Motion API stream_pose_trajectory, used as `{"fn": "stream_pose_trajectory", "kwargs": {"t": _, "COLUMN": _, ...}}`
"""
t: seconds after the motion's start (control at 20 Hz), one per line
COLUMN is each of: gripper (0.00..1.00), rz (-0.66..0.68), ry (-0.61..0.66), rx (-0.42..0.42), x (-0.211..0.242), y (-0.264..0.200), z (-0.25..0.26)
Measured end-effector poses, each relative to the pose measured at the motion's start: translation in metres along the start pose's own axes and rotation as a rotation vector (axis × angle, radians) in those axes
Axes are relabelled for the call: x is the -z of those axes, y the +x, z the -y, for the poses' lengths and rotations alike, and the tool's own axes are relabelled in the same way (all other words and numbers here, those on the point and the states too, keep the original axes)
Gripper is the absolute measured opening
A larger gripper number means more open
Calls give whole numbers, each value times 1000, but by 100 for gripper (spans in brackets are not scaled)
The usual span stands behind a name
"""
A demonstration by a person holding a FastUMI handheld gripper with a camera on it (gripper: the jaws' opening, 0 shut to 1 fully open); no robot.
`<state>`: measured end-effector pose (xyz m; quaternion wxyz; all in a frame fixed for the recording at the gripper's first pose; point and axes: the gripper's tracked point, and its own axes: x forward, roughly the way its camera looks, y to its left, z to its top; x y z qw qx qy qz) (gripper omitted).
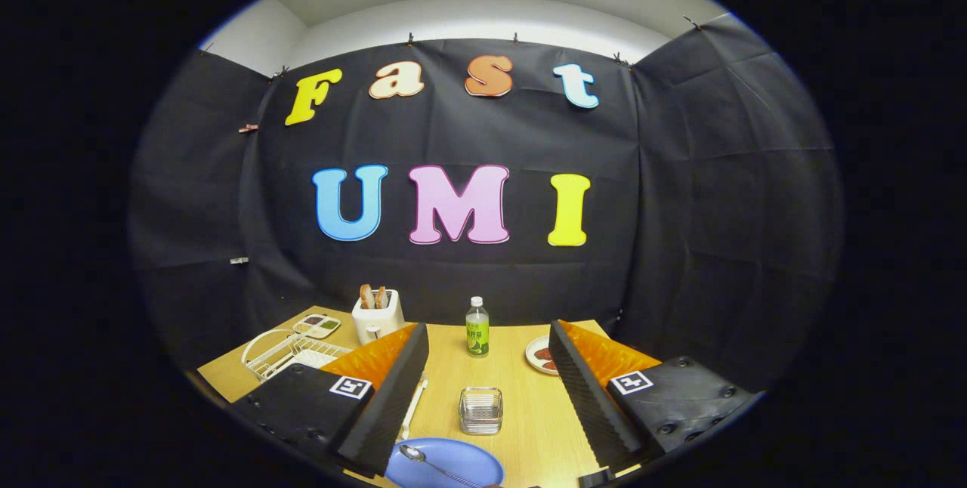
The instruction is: Take the plate from the dish rack, then take the spoon from the basket and place it into the plate.
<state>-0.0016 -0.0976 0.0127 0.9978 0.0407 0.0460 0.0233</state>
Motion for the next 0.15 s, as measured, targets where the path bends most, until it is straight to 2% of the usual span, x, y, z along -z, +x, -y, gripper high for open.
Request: {"fn": "stream_pose_trajectory", "kwargs": {"t": 0.15, "gripper": 98, "rz": -19, "ry": 24, "rx": 40, "x": 12, "y": -12, "z": -4}}
